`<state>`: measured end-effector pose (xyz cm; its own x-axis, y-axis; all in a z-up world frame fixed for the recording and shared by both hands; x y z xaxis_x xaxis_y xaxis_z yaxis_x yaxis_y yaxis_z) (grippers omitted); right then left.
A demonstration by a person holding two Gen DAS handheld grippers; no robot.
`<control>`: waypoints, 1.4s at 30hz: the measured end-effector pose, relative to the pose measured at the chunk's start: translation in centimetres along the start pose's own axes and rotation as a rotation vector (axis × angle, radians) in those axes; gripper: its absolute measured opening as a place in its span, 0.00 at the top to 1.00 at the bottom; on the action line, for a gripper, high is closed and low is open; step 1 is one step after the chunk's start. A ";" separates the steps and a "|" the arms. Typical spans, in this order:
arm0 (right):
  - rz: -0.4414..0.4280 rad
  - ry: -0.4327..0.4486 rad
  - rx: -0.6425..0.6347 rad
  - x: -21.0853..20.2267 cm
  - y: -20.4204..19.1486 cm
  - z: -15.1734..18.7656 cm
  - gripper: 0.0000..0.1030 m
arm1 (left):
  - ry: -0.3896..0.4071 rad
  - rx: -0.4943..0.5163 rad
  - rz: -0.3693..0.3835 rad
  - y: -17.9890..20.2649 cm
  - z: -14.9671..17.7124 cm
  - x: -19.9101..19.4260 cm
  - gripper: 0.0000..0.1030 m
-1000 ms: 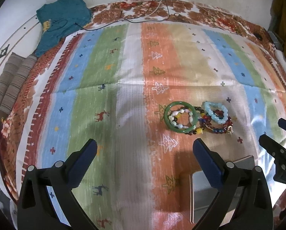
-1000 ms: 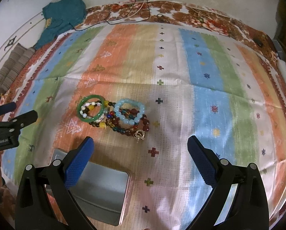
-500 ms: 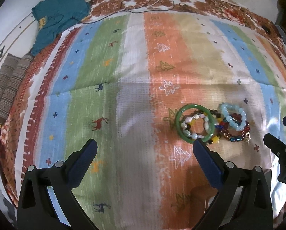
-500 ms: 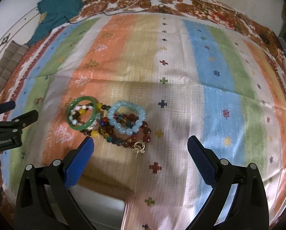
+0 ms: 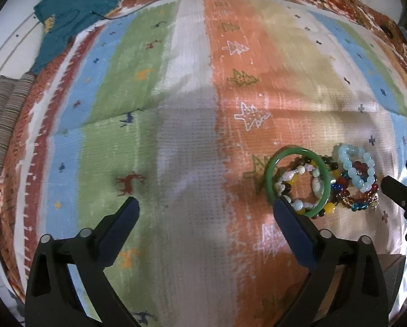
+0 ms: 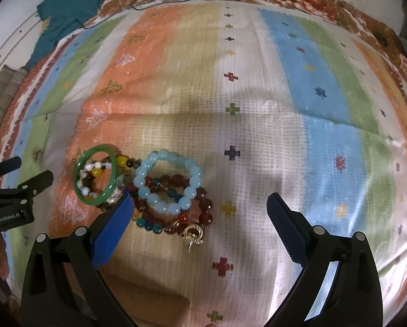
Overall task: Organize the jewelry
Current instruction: 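Lower the right tool onto the light-blue bead bracelet and close it, then close the left tool on the green jade bangle while the right tool lifts the blue bracelet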
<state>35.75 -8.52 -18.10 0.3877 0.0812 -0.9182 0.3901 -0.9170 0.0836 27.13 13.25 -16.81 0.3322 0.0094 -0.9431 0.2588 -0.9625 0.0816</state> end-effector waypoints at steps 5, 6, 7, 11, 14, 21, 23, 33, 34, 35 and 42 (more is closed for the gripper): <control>0.001 -0.017 0.001 1.2 0.0 -0.6 0.04 | -0.005 -0.003 0.038 0.4 -0.7 0.9 0.10; 0.000 -0.019 0.003 1.4 0.1 -0.7 0.04 | -0.004 -0.001 0.040 0.5 -1.0 1.1 0.10; -0.002 -0.024 0.005 1.7 0.1 -0.8 0.04 | -0.005 -0.003 0.045 0.6 -1.1 1.3 0.10; 0.000 -0.036 0.007 2.5 0.2 -1.2 0.04 | -0.015 0.005 0.038 0.6 -1.7 2.1 0.11; -0.002 -0.040 0.005 2.8 0.0 -1.5 0.04 | -0.025 0.006 0.037 0.5 -1.8 2.6 0.12; 0.012 -0.063 0.000 4.2 -0.4 -2.0 0.18 | -0.036 0.031 0.028 0.9 -2.2 3.7 0.14; 0.011 -0.072 0.012 4.6 -0.1 -2.0 0.22 | -0.040 0.045 0.022 1.0 -2.2 4.1 0.14; 0.003 -0.060 0.019 5.1 0.1 -2.4 0.66 | -0.043 0.067 0.023 1.4 -1.5 4.7 0.30; 0.000 -0.057 0.020 5.1 0.2 -2.4 0.69 | -0.043 0.067 0.026 1.5 -1.5 4.7 0.37; -0.007 -0.055 0.022 5.2 0.3 -2.4 0.72 | -0.042 0.067 0.029 1.6 -1.5 4.6 0.45; -0.035 -0.044 0.007 4.7 0.4 -2.0 0.88 | -0.038 0.084 0.021 2.2 -1.3 4.3 0.86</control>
Point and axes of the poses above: each gripper's, at about its wrist camera, not at the fingertips, and x roughly the way its jaws point, y to its right, z to its underside, the point moved 3 cm from there along x, roughly the way its jaws point, and after that the axes turned 8 degrees about z, right-handed, at the moved point
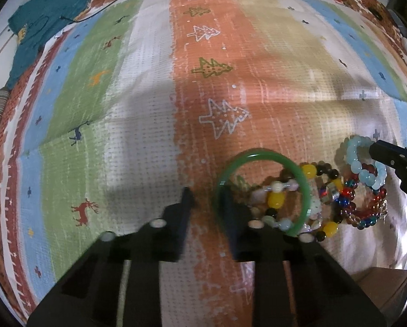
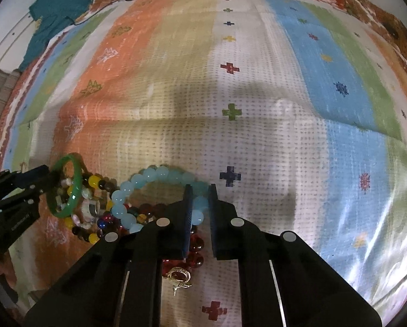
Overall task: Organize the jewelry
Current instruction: 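Close the left tool on the green jade bangle while the right tool lifts the blue bracelet, then carry the green bangle and blue bracelet in both tools over the silver tin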
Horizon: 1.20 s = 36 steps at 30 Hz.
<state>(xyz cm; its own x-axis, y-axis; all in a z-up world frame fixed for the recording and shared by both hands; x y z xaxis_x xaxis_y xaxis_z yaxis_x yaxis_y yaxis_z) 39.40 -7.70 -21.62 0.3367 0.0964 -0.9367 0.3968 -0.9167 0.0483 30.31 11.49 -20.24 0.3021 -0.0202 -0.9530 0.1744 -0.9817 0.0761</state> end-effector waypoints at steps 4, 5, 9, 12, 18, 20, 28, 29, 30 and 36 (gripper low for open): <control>-0.002 0.010 -0.003 -0.6 -0.1 0.1 0.88 | 0.007 -0.020 0.010 -0.4 0.2 -0.5 0.94; -0.005 0.014 -0.001 -0.9 0.1 0.4 0.88 | 0.009 -0.027 0.014 -0.5 0.2 -0.8 0.94; -0.009 0.035 -0.011 -2.3 -0.1 0.9 0.88 | 0.023 -0.033 0.021 -0.5 0.4 -1.9 0.94; -0.025 0.053 -0.023 -3.2 -0.5 1.1 0.88 | 0.044 -0.038 0.023 -0.2 0.8 -3.0 0.94; -0.042 0.115 -0.047 -5.6 -1.2 1.6 0.88 | 0.111 -0.059 0.034 -0.1 0.5 -5.7 0.93; -0.036 0.149 -0.053 -6.5 -1.3 1.8 0.88 | 0.115 -0.058 0.035 0.1 0.6 -6.1 0.93; 0.010 0.229 -0.044 -8.7 -0.7 2.1 0.88 | 0.174 -0.053 0.035 1.0 1.3 -8.5 0.93; 0.014 0.243 -0.043 -9.1 -0.6 2.2 0.88 | 0.183 -0.054 0.039 1.0 1.4 -9.0 0.93; 0.018 0.260 -0.039 -9.5 -0.5 2.2 0.88 | 0.192 -0.056 0.044 1.1 1.5 -9.4 0.93; 0.023 0.360 -0.038 -12.5 -0.3 3.1 0.88 | 0.248 -0.052 0.073 1.9 2.3 -11.7 0.93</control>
Point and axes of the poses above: each gripper's, at about its wrist camera, not at the fingertips, and x roughly the way its jaws point, y to its right, z to its underside, the point moved 3 cm from there along x, roughly the way its jaws point, and after that the axes turned 8 degrees about z, right-handed, at the moved point
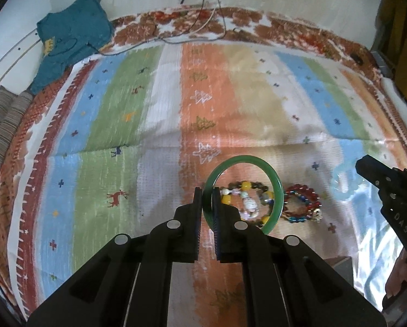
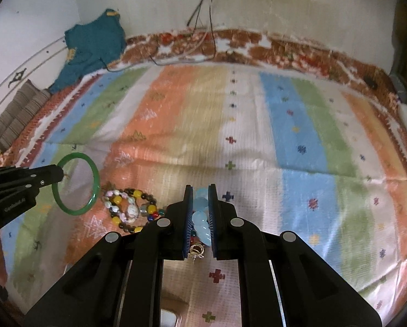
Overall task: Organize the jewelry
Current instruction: 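Carry the green bangle and blue bracelet in both tools over the silver tin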
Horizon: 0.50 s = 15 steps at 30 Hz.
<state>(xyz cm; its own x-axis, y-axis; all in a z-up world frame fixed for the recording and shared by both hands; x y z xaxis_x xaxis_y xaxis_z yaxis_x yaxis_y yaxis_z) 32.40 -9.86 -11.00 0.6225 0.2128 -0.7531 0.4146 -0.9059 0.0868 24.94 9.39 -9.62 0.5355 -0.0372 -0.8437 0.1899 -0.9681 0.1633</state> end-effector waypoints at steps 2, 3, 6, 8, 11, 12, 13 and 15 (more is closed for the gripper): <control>-0.009 0.015 -0.001 -0.9 -0.1 0.0 0.88 | 0.008 0.004 0.005 0.3 0.3 -0.6 0.93; -0.010 0.022 -0.002 -1.2 -0.2 0.1 0.88 | 0.013 0.006 0.010 0.5 0.4 -0.9 0.93; -0.024 0.039 -0.013 -2.3 -0.6 0.3 0.88 | 0.030 0.021 0.004 1.1 0.8 -1.9 0.93; -0.025 0.050 -0.019 -2.9 -0.8 0.4 0.88 | 0.042 0.027 0.009 1.4 1.0 -2.6 0.93; -0.029 0.065 -0.019 -3.9 -0.9 0.7 0.88 | 0.053 0.023 0.021 1.6 1.2 -3.5 0.93; -0.033 0.069 -0.019 -4.2 -0.9 0.8 0.88 | 0.058 0.034 0.018 1.7 1.4 -3.9 0.93; -0.038 0.077 -0.019 -4.6 -0.9 0.8 0.88 | 0.063 0.041 0.014 1.8 1.5 -4.2 0.93; -0.046 0.094 -0.019 -5.4 -1.0 0.9 0.88 | 0.070 0.044 0.022 1.8 1.8 -4.8 0.93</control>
Point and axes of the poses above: each gripper's, at about its wrist camera, not at the fingertips, and x roughly the way its jaws point, y to its right, z to its underside, the point moved 3 cm from there along x, roughly the way its jaws point, and after that the axes turned 8 degrees about z, right-handed, at the moved point
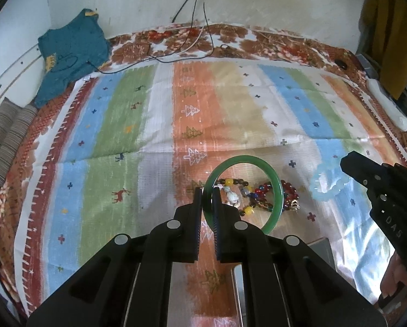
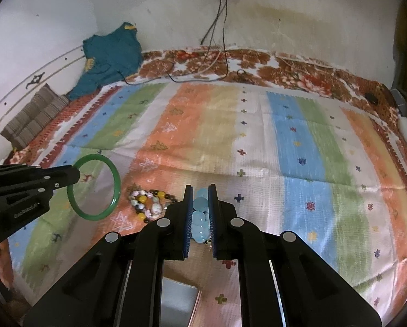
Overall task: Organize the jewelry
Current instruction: 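Carry the green bangle and blue bracelet in both tools over the silver tin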
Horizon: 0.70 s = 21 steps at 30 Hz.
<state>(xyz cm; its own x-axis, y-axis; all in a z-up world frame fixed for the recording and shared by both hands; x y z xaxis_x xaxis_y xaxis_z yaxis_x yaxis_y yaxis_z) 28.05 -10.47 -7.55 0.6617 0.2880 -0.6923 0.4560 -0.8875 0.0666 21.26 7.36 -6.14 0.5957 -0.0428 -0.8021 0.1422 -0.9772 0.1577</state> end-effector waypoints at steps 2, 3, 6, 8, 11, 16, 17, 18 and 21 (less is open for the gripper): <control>-0.006 0.011 0.000 -0.6 -0.2 0.0 0.88 | 0.005 -0.002 0.005 0.1 0.2 -0.4 0.93; -0.008 0.016 0.000 -0.9 -0.2 0.0 0.88 | 0.006 -0.002 0.009 0.3 0.3 -0.6 0.93; -0.011 0.026 -0.009 -1.7 -0.5 0.2 0.88 | 0.011 0.003 0.017 0.8 0.7 -1.2 0.93; -0.009 0.032 -0.011 -2.1 -0.6 0.4 0.88 | 0.007 0.014 0.009 1.2 1.0 -1.5 0.93; -0.019 0.051 -0.005 -3.1 -0.6 0.4 0.88 | 0.014 0.011 0.014 1.4 1.4 -2.1 0.93; -0.040 0.070 0.004 -4.6 -0.7 0.6 0.88 | 0.021 0.014 0.025 1.8 2.1 -2.9 0.93; -0.042 0.070 0.004 -4.8 -0.8 0.7 0.88 | 0.018 0.015 0.025 1.9 2.2 -2.9 0.93; -0.044 0.070 0.002 -5.1 -0.9 1.0 0.88 | 0.019 0.015 0.025 1.9 2.4 -3.0 0.93; -0.045 0.070 -0.001 -5.6 -0.9 1.4 0.88 | 0.022 0.014 0.030 2.1 2.9 -3.5 0.93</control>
<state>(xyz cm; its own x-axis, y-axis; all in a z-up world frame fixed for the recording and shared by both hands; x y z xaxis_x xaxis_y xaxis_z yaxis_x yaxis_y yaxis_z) 23.03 -11.77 -4.75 0.6808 0.3519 -0.6424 0.4867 -0.8728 0.0376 17.24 4.82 -4.67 0.6168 -0.0677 -0.7842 0.1129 -0.9784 0.1733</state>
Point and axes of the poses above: each gripper's, at about its wrist camera, not at the fingertips, and x roughly the way its jaws point, y to its right, z to its underside, the point moved 3 cm from there along x, roughly the way its jaws point, and after that the axes turned 8 degrees about z, right-handed, at the moved point
